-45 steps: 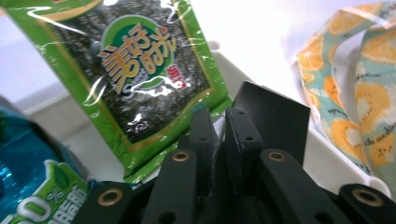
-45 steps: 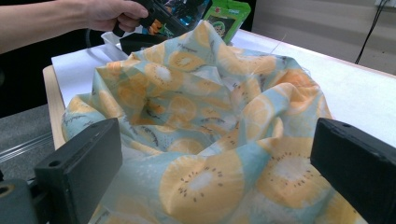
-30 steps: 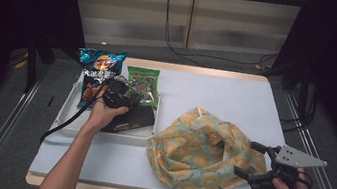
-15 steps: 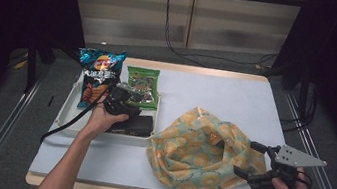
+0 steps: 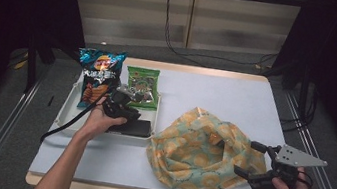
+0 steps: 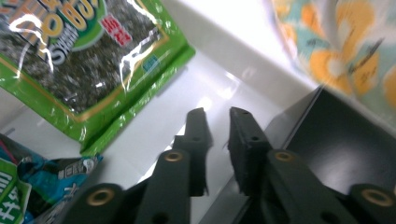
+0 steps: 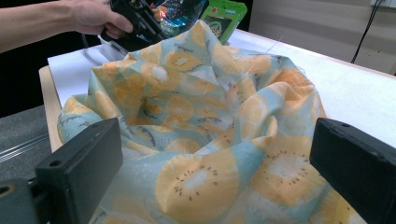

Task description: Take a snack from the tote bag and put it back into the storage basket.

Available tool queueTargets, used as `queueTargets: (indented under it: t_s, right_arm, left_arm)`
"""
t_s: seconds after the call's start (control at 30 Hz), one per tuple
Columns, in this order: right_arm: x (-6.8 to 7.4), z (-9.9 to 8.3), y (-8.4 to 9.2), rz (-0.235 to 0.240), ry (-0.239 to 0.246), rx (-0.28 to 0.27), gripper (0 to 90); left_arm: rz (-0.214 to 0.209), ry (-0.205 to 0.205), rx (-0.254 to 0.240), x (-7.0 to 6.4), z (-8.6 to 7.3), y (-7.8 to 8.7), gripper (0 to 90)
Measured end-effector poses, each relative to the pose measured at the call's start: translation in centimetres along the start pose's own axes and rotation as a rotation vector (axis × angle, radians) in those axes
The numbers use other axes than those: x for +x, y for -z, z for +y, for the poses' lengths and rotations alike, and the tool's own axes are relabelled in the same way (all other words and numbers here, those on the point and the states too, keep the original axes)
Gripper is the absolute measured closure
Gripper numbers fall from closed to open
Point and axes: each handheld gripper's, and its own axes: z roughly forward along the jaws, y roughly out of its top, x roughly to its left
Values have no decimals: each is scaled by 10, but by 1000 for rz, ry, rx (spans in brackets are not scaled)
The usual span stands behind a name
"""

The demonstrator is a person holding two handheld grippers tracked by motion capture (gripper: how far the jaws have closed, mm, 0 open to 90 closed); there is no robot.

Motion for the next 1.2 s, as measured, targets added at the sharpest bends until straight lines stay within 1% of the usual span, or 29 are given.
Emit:
queueTargets:
  t_s: [0.03,0.07,0.1,0.13,0.17,0.2,0.23,0.27,0.33,0.37,0.4,0.43,0.5,0.53,0.6,0.63,0.7,0.73,0.8,0.83,0.87,0.93,0.97,1.0,1.03,1.07,1.1,1.13,1.2]
  right_arm:
    - [0,0,0,1,1,-1,20]
    - [1,0,0,-1,5,4,20]
    - [1,1,-1,0,8,1,20]
    - [1,1,-1,-2,5,-2,20]
    - [1,1,0,-5,6,-4,21]
    - [0,1,0,-3,0,-7,21]
    - [0,1,0,-10,-4,-6,23]
    - [0,1,1,-18,-1,-5,27]
    - [-1,1,1,-25,-4,-4,38]
    - [-1,1,1,-33,-4,-1,47]
    - [-1,2,1,-39,-6,-3,53]
    - [-1,3,1,-39,-9,-3,55]
    - [-1,4,0,-55,-10,-1,87]
    - [0,4,0,-51,-7,-2,107]
    - [0,6,-1,-55,-1,4,129]
    - [0,7,-1,-60,-4,4,134]
    - [-1,8,-4,-61,-5,9,162]
    - [-1,9,-4,-66,-5,9,161]
    - [-3,11,-7,-64,-6,14,165]
    - [-4,11,-8,-72,-7,21,166]
    - [-5,12,-10,-70,-2,24,164]
    - [-8,14,-15,-71,-4,37,158]
    - [-9,14,-18,-73,2,44,153]
    - [-10,15,-21,-70,1,55,148]
    - [-11,16,-24,-65,5,63,141]
    - [-12,16,-26,-69,8,71,134]
    - [-14,17,-30,-64,8,81,131]
    - [-16,17,-34,-69,9,88,128]
    - [-20,16,-40,-66,2,99,113]
  left_arm:
    - [1,-7,9,2,1,1,738]
    - [9,9,-2,2,1,2,718]
    - [3,16,-18,3,1,4,710]
    - [6,33,-43,3,1,6,702]
    - [-1,28,-61,2,2,8,690]
    - [-6,27,-73,0,1,10,673]
    - [-6,24,-97,-4,1,14,654]
    - [-9,30,-114,-6,0,17,628]
    - [-12,32,-135,-10,-1,23,612]
    - [-16,31,-160,-13,-3,26,598]
    - [-19,26,-161,-16,-3,29,591]
    - [-27,16,-162,-18,-4,31,587]
    - [-28,7,-171,-23,-6,37,587]
    - [-53,9,-198,-26,-9,41,592]
    - [-53,7,-219,-34,-11,48,623]
    - [-55,-2,-218,-36,-11,50,628]
    - [-56,-6,-224,-42,-15,56,643]
    - [-69,-13,-232,-47,-17,58,651]
    - [-73,-25,-237,-55,-20,61,657]
    - [-66,-37,-229,-61,-22,63,660]
    - [-62,-43,-236,-66,-24,64,660]
    - [-84,-51,-244,-75,-25,66,657]
    - [-88,-59,-247,-80,-26,66,652]
    - [-103,-64,-251,-85,-26,67,648]
    - [-106,-67,-249,-88,-26,67,640]
    - [-105,-72,-250,-94,-26,67,629]
    - [-116,-85,-252,-97,-26,67,626]
    - [-127,-78,-260,-101,-26,66,626]
    - [-142,-80,-279,-107,-26,63,618]
